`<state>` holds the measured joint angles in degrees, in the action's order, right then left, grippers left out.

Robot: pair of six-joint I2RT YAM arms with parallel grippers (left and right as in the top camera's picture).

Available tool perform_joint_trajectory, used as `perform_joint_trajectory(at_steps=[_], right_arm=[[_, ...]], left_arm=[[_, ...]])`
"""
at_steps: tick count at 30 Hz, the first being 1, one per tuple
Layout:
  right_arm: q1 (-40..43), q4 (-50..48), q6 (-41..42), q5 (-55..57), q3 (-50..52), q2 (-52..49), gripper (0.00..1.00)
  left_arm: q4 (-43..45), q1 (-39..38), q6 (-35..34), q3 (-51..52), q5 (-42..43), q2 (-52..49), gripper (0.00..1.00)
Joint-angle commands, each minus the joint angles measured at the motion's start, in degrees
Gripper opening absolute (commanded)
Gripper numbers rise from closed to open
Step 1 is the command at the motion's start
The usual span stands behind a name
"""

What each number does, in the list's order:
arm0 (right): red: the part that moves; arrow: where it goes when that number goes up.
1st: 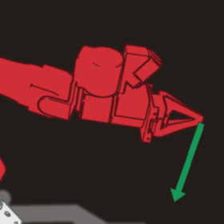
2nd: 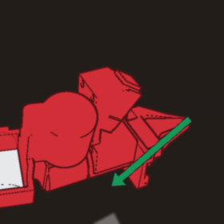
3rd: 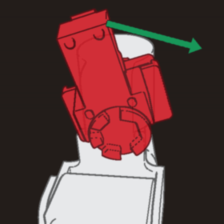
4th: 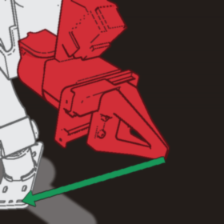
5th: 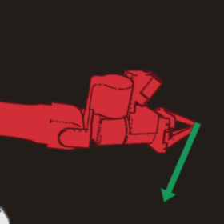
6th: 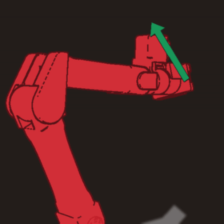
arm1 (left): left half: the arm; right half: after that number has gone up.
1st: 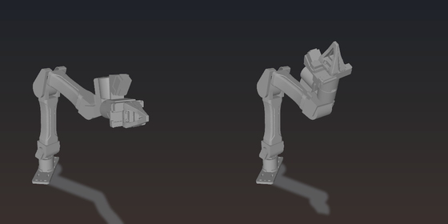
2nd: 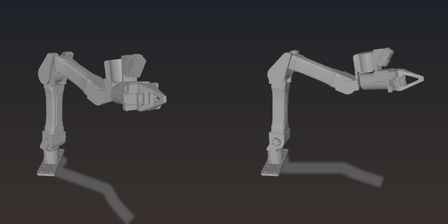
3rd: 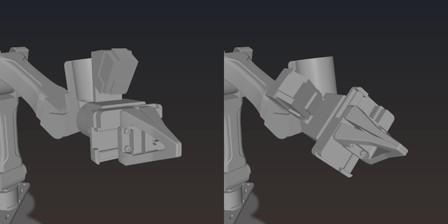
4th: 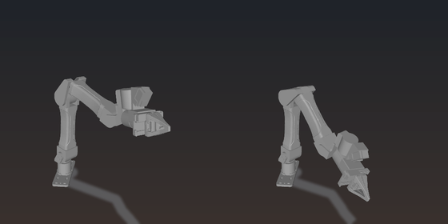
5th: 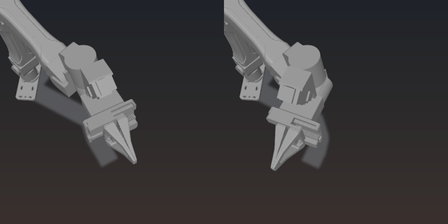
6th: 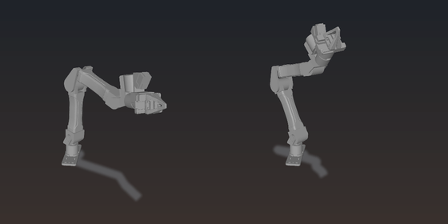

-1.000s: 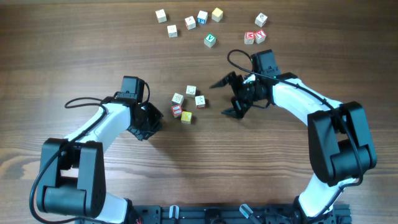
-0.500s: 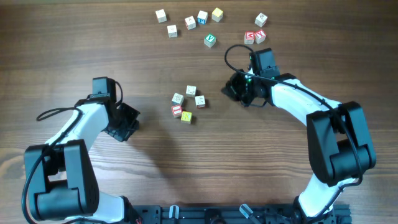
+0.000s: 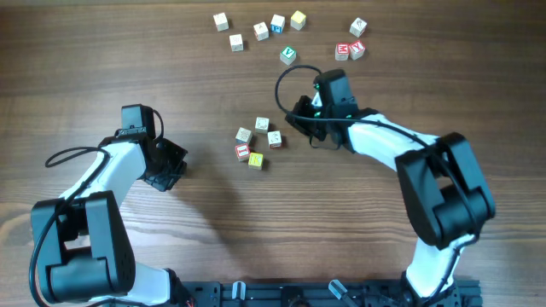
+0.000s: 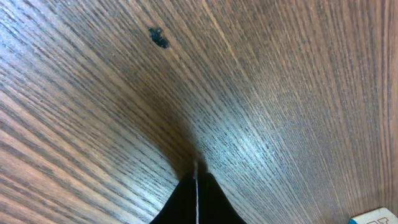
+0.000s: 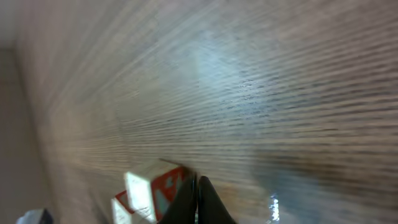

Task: Form a circle
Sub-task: 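Lift the right gripper off the ring and move it up-right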

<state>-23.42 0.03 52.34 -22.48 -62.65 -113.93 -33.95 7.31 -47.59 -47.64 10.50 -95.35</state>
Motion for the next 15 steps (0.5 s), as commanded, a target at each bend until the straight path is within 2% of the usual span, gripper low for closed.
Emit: perform_joint_trajectory(at_steps=[1, 6, 10, 13, 15], right_arm=[[0.4, -3.1, -1.4, -0.4, 0.1, -1.4, 0.04], [0.5, -8.2, -1.6, 1.0, -2.3, -3.4, 0.05], [0.5, 0.3, -4.2, -0.9, -10.0, -8.7, 0.05], [0.5, 6.1, -2.8, 4.2, -11.4, -8.9, 0.05], [0.5, 9.7, -2.6, 2.4, -11.4, -8.9, 0.05]], left_arm=[[0.2, 0.7, 0.9, 1.7, -4.2, -1.7, 0.08], [0.3, 0.7, 0.9, 1.7, -4.2, -1.7, 0.08], [0.3, 0.7, 0.9, 1.7, -4.2, -1.7, 0.06], [0.3, 0.7, 0.9, 1.7, -4.2, -1.7, 0.05], [0.3, 0.7, 0.9, 1.7, -4.2, -1.7, 0.06]])
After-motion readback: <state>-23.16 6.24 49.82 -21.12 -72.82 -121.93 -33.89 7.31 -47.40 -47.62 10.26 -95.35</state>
